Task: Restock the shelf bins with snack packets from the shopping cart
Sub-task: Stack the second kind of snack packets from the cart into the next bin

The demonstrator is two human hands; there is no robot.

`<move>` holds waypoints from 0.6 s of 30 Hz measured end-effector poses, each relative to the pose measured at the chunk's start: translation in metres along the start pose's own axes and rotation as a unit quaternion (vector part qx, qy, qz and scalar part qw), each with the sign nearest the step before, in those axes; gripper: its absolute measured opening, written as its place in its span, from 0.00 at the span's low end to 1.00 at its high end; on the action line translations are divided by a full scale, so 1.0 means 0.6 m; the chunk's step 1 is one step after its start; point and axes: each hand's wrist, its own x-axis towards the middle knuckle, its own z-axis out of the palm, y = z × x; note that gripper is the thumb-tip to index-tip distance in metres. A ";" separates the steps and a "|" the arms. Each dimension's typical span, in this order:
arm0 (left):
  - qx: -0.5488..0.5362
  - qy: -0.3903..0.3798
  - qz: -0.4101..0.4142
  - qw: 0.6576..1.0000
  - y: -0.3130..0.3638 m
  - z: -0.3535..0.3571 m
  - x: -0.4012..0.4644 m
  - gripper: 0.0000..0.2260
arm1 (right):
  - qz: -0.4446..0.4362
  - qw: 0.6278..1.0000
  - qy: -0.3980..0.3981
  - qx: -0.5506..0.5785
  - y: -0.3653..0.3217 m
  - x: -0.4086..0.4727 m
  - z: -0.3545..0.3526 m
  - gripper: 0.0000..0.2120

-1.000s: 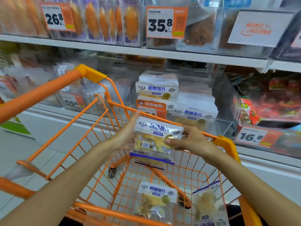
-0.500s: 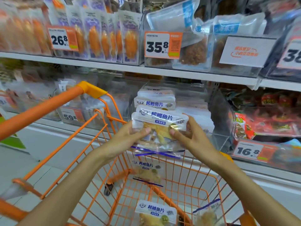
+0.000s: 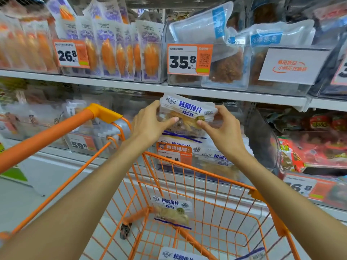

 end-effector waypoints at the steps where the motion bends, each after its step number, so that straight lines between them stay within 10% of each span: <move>1: 0.039 0.022 0.009 0.999 0.003 -0.001 -0.002 0.21 | -0.006 1.000 0.011 -0.019 0.003 -0.001 0.000 0.17; 18: 0.081 0.071 0.022 0.994 0.005 -0.008 -0.030 0.25 | 0.038 0.998 -0.002 -0.050 -0.004 0.001 -0.004 0.22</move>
